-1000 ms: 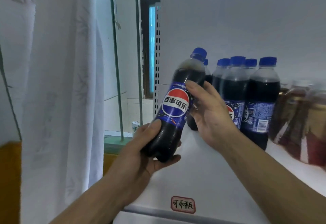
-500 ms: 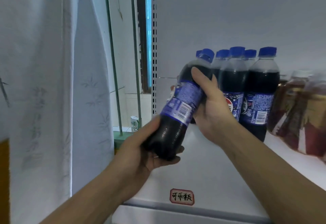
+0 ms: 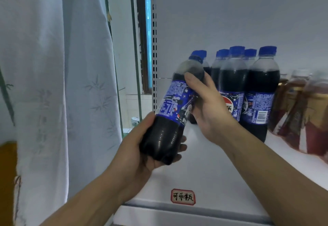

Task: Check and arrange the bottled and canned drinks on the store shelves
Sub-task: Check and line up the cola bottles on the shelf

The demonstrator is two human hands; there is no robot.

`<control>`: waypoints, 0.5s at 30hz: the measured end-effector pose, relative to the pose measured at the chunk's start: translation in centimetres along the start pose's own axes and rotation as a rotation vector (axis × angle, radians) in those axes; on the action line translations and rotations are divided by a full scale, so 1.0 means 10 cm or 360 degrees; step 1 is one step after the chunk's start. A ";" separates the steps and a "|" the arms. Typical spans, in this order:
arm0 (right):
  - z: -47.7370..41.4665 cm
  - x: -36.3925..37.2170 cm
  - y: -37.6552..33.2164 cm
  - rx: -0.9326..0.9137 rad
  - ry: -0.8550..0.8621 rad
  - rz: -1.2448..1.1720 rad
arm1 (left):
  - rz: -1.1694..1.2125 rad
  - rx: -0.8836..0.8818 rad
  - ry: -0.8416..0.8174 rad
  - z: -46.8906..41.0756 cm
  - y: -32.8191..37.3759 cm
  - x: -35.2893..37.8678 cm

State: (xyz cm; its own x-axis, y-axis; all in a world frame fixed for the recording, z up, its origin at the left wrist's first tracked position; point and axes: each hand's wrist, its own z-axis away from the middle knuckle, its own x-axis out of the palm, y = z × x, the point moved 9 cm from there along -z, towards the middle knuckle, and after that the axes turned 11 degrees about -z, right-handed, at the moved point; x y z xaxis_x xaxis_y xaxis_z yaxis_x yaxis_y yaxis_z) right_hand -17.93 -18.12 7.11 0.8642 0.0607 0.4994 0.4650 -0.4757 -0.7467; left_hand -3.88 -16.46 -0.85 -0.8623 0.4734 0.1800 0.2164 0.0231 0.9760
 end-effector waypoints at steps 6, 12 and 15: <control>0.02 0.02 -0.04 -0.0141 -0.0007 0.0247 | -0.0183 0.0067 0.0121 0.01 0.01 -0.03; 0.00 0.01 0.01 -0.0011 0.0014 0.0092 | 0.0012 -0.0022 0.0012 0.00 0.01 0.00; 0.05 0.03 -0.12 -0.0209 0.0057 0.0236 | -0.0221 0.0072 0.0027 0.00 0.03 0.04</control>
State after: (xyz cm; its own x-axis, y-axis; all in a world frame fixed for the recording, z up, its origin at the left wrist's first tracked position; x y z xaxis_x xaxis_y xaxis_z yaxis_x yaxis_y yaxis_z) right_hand -18.11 -17.14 7.95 0.9129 -0.0485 0.4052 0.3020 -0.5874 -0.7508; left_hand -4.20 -16.25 -0.51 -0.8929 0.4478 0.0464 0.1148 0.1268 0.9853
